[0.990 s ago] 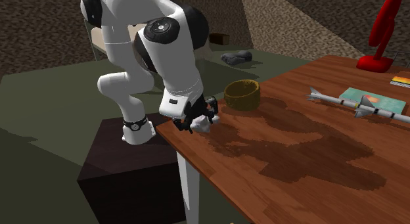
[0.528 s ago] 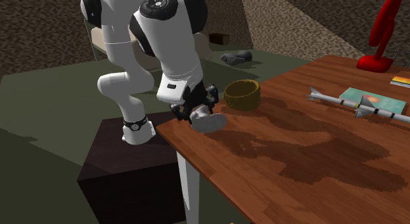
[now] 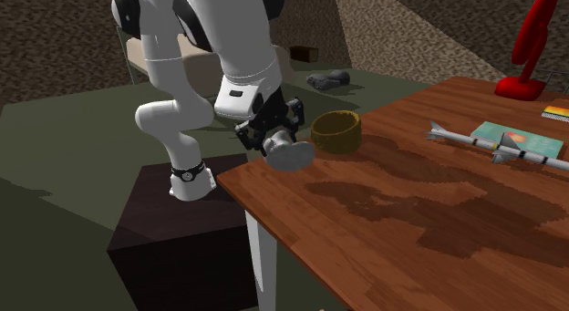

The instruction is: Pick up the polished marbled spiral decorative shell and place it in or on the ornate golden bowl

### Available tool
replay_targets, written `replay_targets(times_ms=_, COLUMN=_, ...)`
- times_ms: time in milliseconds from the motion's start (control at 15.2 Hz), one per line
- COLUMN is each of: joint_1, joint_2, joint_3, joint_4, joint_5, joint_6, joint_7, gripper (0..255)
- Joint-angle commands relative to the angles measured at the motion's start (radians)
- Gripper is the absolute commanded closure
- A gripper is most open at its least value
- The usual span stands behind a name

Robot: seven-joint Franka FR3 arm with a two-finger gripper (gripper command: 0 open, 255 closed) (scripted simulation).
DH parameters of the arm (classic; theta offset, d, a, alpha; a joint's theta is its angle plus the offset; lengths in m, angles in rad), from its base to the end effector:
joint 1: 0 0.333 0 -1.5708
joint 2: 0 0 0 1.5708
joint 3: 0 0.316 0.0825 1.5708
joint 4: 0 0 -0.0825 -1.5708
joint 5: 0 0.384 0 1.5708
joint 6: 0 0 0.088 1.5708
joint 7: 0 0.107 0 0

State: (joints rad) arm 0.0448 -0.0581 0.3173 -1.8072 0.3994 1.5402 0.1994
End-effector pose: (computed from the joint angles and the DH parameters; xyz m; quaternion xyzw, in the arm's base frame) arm 0.4723 0.2284 0.5496 -0.9745 -0.0633 0.1517 0.1530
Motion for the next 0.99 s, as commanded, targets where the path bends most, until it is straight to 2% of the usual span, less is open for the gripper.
replay_targets(times_ms=0, joint_1=-0.001, joint_2=0.002, joint_3=-0.001, joint_4=0.028, joint_5=0.0, joint_6=-0.025, joint_7=0.009, gripper=255)
replay_targets(times_ms=660, joint_1=-0.003, joint_2=0.023, joint_3=-0.004, joint_4=0.183, joint_5=-0.002, joint_6=-0.151, joint_7=0.058, gripper=255)
replay_targets(times_ms=924, joint_1=0.028, joint_2=-0.008, joint_3=0.029, joint_4=0.155, joint_5=0.021, joint_6=-0.127, joint_7=0.118, gripper=255)
